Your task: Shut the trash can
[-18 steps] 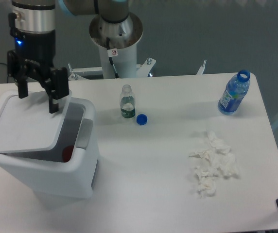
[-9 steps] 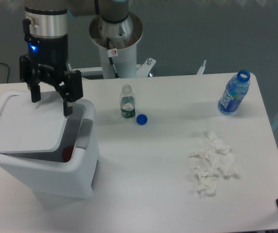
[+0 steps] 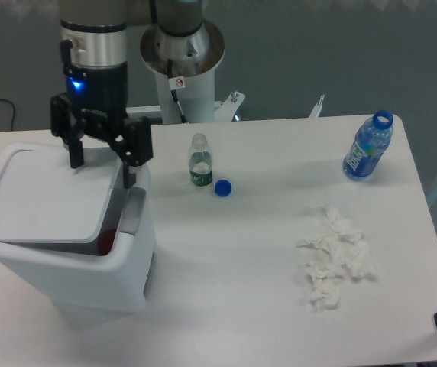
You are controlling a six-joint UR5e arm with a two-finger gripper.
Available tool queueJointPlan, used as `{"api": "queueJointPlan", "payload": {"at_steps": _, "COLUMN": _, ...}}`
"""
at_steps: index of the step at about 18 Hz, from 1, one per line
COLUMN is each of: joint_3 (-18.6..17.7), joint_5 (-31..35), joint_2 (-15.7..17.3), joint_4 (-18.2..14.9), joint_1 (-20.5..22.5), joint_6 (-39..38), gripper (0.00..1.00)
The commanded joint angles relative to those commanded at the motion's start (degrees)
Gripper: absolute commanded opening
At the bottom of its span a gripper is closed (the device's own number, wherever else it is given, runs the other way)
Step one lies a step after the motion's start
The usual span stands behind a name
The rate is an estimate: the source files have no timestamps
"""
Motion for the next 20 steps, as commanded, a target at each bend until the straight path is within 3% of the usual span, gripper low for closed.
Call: {"api": "queueJointPlan", "payload": {"at_steps": 20, "joint_3": 1.1, "joint_5": 1.8, "joint_2": -3.5, "joint_4": 2.8, "joint_1": 0.4, "joint_6": -0.1, "gripper": 1.00}}
